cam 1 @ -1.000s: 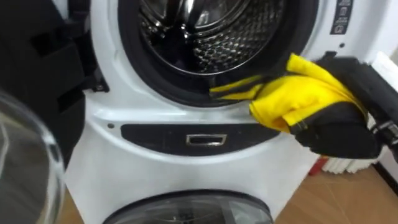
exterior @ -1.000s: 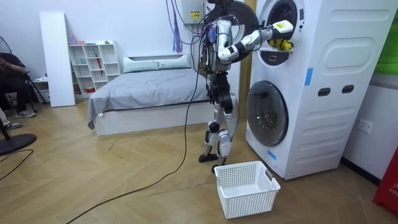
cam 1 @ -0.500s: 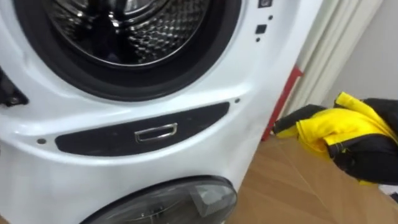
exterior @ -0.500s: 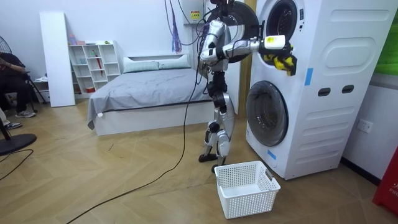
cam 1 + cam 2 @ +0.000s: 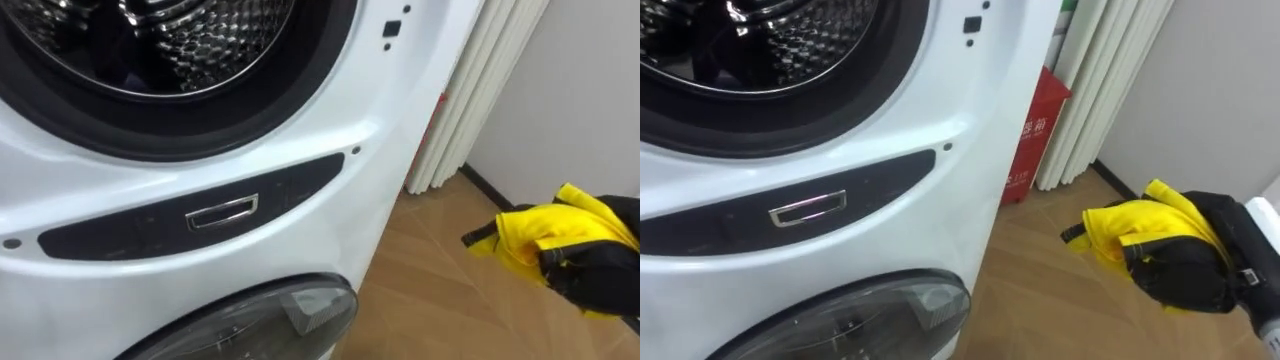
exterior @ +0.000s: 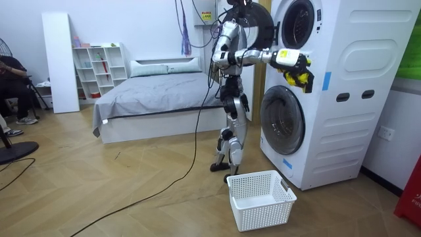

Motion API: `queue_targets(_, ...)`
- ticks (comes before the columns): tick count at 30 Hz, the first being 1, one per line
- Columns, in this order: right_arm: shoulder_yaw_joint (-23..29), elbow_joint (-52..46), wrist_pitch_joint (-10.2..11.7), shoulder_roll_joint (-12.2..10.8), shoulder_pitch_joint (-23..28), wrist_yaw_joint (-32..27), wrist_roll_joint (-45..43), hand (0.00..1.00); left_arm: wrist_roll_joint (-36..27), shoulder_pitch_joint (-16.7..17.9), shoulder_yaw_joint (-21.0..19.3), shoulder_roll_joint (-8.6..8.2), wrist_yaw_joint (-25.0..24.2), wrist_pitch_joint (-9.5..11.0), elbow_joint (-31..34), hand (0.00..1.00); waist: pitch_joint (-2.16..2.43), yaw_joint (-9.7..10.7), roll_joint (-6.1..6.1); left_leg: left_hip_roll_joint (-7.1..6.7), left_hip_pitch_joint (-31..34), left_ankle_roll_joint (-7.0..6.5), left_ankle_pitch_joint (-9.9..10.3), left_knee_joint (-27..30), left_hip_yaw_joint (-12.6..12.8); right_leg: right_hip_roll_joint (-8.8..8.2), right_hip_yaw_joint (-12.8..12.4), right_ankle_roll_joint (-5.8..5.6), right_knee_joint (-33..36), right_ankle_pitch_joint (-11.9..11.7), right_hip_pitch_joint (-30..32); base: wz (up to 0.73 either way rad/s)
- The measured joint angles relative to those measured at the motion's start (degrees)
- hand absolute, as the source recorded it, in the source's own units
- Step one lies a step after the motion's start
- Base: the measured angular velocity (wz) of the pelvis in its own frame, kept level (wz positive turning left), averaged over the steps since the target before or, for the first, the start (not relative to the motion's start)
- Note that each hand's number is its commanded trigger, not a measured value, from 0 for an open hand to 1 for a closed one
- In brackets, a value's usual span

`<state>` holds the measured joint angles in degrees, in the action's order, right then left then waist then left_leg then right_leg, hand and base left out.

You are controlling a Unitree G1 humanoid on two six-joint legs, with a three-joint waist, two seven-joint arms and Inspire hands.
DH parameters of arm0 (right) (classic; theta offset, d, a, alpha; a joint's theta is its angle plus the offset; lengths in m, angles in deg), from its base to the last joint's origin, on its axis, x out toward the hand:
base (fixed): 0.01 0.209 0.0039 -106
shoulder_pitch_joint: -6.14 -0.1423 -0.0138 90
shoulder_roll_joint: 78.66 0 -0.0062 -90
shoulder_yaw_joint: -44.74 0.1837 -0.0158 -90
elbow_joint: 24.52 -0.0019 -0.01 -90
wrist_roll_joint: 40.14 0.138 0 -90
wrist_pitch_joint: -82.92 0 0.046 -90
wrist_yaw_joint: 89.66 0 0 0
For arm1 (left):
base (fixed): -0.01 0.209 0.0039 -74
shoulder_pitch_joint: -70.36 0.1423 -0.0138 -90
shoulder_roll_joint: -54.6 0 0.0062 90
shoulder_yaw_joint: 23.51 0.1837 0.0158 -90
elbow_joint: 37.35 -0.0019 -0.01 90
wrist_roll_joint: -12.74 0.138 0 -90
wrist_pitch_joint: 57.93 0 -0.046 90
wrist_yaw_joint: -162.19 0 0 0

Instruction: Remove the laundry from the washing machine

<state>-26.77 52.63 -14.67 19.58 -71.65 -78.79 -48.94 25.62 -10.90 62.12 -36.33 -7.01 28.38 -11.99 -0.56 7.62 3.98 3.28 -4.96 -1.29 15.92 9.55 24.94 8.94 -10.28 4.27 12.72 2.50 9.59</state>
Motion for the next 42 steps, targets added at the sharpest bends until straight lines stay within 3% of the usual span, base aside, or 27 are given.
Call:
queue_targets(1, -0.6, 2.4, 0.0, 0.0, -1.3, -0.8, -0.5, 1.0, -1.1, -0.5, 1.0, -0.02, 0.0, -0.1, -0.1, 0.0, 0.36, 0.2, -0.63, -0.07, 1.3, -0.05, 0.0, 0.2, 0.0, -0.06, -0.3, -0.22, -0.1, -0.2, 1.1, -0.1)
queue_targets(3, -1.3, 6.7, 0.0, 0.0, -3.0, -2.4, -1.2, 1.0, -2.8, -0.9, 2.1, -0.05, 0.0, -0.2, 0.1, 0.0, 0.41, 0.5, -1.47, -0.14, 2.2, -0.14, 0.1, 0.3, 0.0, -0.16, -0.3, -0.4, -0.1, -0.6, 1.9, -0.03)
queue_targets(7, -1.6, 20.7, 0.1, 0.0, -6.2, -7.2, -0.9, 1.0, -4.4, -1.7, 3.5, -0.09, 0.0, -0.1, 1.3, 0.0, 0.79, 0.3, -4.85, -0.32, 4.6, -0.31, 0.2, 0.7, -0.2, -0.48, 0.2, -0.47, 0.2, -0.6, 4.5, 0.02)
queue_targets(9, -1.7, 26.0, 0.2, -0.1, -7.7, -9.0, -1.0, 1.0, -5.1, -2.0, 3.8, -0.1, -0.1, -0.2, 1.8, 0.0, 0.45, 0.5, -6.7, -0.38, 6.0, -0.31, 0.1, 1.2, -0.2, -0.78, 0.9, -0.51, 0.3, -0.6, 5.7, 0.03)
queue_targets(11, -1.7, 32.8, 0.2, -0.5, -9.6, -11.5, -0.8, 1.0, -6.4, -2.1, 4.6, -0.11, -0.1, -0.4, 1.8, 0.0, 0.55, 0.2, -8.77, -0.8, 7.3, -0.43, 0.0, 1.2, -0.1, -0.86, 1.0, -0.55, 1.1, -0.4, 7.3, 0.0)
queue_targets(13, -2.3, 36.0, 0.2, -0.7, -11.1, -13.0, -0.8, 1.0, -6.4, -2.4, 4.6, -0.12, -0.1, -0.5, 1.8, 0.0, 0.52, 0.2, -9.62, -1.04, 8.5, -0.62, -0.2, 1.2, 0.0, -0.86, 0.8, -0.51, 1.7, -0.3, 9.0, -0.05)
queue_targets(18, -5.1, 46.9, 2.8, -0.7, -15.4, -15.8, 0.2, 1.0, -6.7, -3.7, 7.7, -0.79, -0.3, -0.7, 1.8, 0.0, 0.19, 0.2, -10.39, -1.15, 10.5, -0.66, -0.9, 1.3, -0.4, -1.01, 0.2, -0.35, 1.9, -0.4, 10.8, 0.02)
queue_targets(23, -5.4, 57.1, 4.2, 0.3, -21.0, -19.8, 0.6, 1.0, -6.4, -4.0, 9.0, -0.89, -0.3, -0.6, 2.8, 0.0, 0.29, 0.1, -14.01, -1.3, 13.6, -0.79, -1.1, 2.0, -0.3, -1.37, 0.3, -0.43, 3.0, -0.9, 14.3, -0.05)
queue_targets(27, -5.4, 62.8, 5.3, 0.3, -22.5, -22.7, 2.9, 1.0, -6.5, -5.0, 9.2, -0.89, -0.2, -1.0, 2.9, 0.0, 0.33, 0.4, -14.43, -2.82, 14.4, -0.89, -2.3, 1.6, -0.7, -2.56, 1.0, -0.29, 6.4, 1.0, 16.6, 0.12)
queue_targets(31, -5.4, 68.5, 5.7, 0.3, -23.7, -25.1, 6.5, 1.0, -6.7, -5.2, 11.4, -1.01, -0.3, -1.3, 3.5, 0.0, 0.36, 0.4, -14.53, -3.19, 15.4, -0.89, -2.4, 1.8, -0.9, -2.83, 1.5, -0.03, 8.1, 2.2, 18.5, 0.09)
queue_targets(36, -6.0, 70.7, 5.8, 0.6, -24.6, -28.1, 10.4, 1.0, -8.5, -5.6, 12.1, -1.02, -0.2, -1.4, 4.6, 0.0, 0.24, 0.3, -15.93, -3.4, 17.1, -0.92, -2.4, 2.2, -0.9, -2.96, 1.3, 0.07, 9.3, 2.2, 20.6, 0.01)
queue_targets(37, -6.0, 70.7, 5.8, 0.7, -24.6, -28.6, 10.6, 0.94, -8.8, -5.6, 12.1, -1.0, -0.2, -1.3, 5.1, 0.0, 0.22, 0.1, -16.38, -3.53, 17.5, -1.0, -2.5, 2.2, -0.8, -2.98, 1.1, 0.05, 9.6, 2.2, 21.1, -0.05)
queue_targets(38, -6.0, 70.8, 6.0, 0.7, -24.6, -28.9, 10.7, 0.81, -8.8, -5.7, 12.1, -0.91, 0.0, -1.2, 5.6, 0.0, 0.2, 0.0, -16.55, -3.73, 17.7, -1.02, -2.5, 2.2, -0.9, -3.09, 1.0, 0.06, 10.4, 2.5, 21.8, -0.03)
queue_targets(39, -6.0, 70.8, 6.1, 0.7, -24.5, -29.1, 10.8, 0.61, -8.8, -5.7, 12.1, -0.91, 0.0, -1.2, 5.7, 0.0, 0.24, 0.0, -16.63, -3.84, 17.8, -1.03, -2.5, 2.2, -0.9, -3.14, 1.0, 0.08, 10.6, 2.6, 22.0, 0.0)
queue_targets(41, -6.0, 70.8, 6.3, 0.7, -24.5, -29.9, 11.3, 0.57, -8.9, -5.7, 12.3, -0.88, 0.0, -1.0, 6.8, 0.0, 0.22, 0.1, -16.66, -4.08, 18.1, -1.01, -2.8, 2.2, -0.9, -3.39, 1.0, 0.11, 11.4, 3.0, 22.6, 0.05)
queue_targets(42, -6.1, 70.8, 6.4, 0.7, -24.5, -30.1, 11.5, 0.39, -8.9, -5.7, 12.4, -0.88, 0.0, -1.0, 6.9, 0.0, 0.22, 0.1, -16.65, -4.08, 18.2, -0.97, -2.9, 2.2, -0.9, -3.41, 1.0, 0.12, 11.4, 3.0, 22.7, 0.06)
